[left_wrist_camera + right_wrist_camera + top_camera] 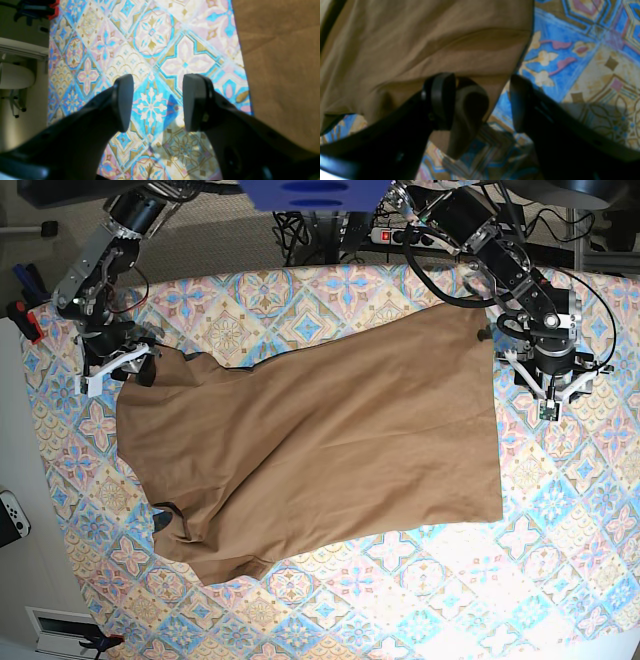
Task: Layout the t-shirt on the table in an organized manner, then fold the t-shirt properly
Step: 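Move the right gripper back to the shirt corner and grasp it, then grasp the opposite shirt corner with the left gripper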
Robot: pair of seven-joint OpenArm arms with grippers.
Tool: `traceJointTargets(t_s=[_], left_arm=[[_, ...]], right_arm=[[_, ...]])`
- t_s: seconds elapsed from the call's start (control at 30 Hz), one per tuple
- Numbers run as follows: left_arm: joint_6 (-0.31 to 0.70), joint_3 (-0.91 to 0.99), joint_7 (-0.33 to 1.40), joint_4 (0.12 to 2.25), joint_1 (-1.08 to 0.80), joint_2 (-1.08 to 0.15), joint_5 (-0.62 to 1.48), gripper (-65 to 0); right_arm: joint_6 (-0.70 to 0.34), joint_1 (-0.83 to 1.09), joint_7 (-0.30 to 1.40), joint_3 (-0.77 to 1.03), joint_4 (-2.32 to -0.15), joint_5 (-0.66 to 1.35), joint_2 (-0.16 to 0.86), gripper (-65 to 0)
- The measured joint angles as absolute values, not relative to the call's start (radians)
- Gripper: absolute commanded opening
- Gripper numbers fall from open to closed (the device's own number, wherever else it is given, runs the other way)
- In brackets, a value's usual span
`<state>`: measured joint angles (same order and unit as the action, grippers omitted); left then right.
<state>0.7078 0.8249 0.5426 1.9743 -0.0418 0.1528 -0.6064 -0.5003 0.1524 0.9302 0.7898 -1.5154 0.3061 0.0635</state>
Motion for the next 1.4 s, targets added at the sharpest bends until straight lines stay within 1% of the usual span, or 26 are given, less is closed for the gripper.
traceJointTargets(t_s=[0.13,0.23,0.33,0.53,0.73,0.8,0.87,0.97,1.0,1.13,1.4], left_arm=[[0.707,0.825,0.542,1.974,-0.047,0.153,-0.606,-34.4],[0.707,0.825,0.542,1.974,-0.047,0.153,-0.603,-34.4],[0.707,0.825,0.542,1.974,-0.047,0.153,-0.606,-34.4],[0.708,0.825,0.542,1.974,-0.056,0.152,-0.605,-34.4],[0.708,0.825,0.542,1.974,-0.061,0.152,-0.604,-34.4],[0.707,0.825,0.542,1.974,-0.061,0.153,-0.603,-34.4],[0.707,0.826,0.542,1.974,-0.061,0.153,-0.604,-34.4],[0.708,0.826,0.542,1.974,-0.061,0.153,-0.603,-34.4],[0.707,0.826,0.542,1.974,-0.062,0.152,-0.603,-34.4],[0.709,0.823,0.542,1.985,-0.117,0.153,-0.559,-34.4],[0.704,0.821,0.542,2.0,-0.311,0.153,-0.235,-33.7]], right_arm=[[-0.497,0.157,0.944,0.79,-1.525,0.307,0.058,-32.1],[-0.499,0.156,0.99,0.79,-1.531,0.311,0.059,-32.1],[-0.486,0.155,0.984,0.784,-1.538,0.305,0.04,-32.1],[-0.485,0.158,1.001,0.656,-1.575,0.286,0.027,-32.1],[-0.487,0.157,1.001,0.649,-1.575,0.292,0.025,-32.7],[-0.486,0.158,1.0,0.649,-1.575,0.291,0.025,-36.7],[-0.487,0.159,1.007,0.649,-1.574,0.292,0.025,-45.8],[-0.485,0.161,1.008,0.65,-1.57,0.292,0.025,-62.5],[-0.485,0.162,1.013,0.65,-1.57,0.292,0.025,-65.0],[-0.487,0.168,1.009,0.672,-1.569,0.305,0.02,-65.0],[-0.49,0.173,1.016,0.683,-1.568,0.311,0.019,-65.0]])
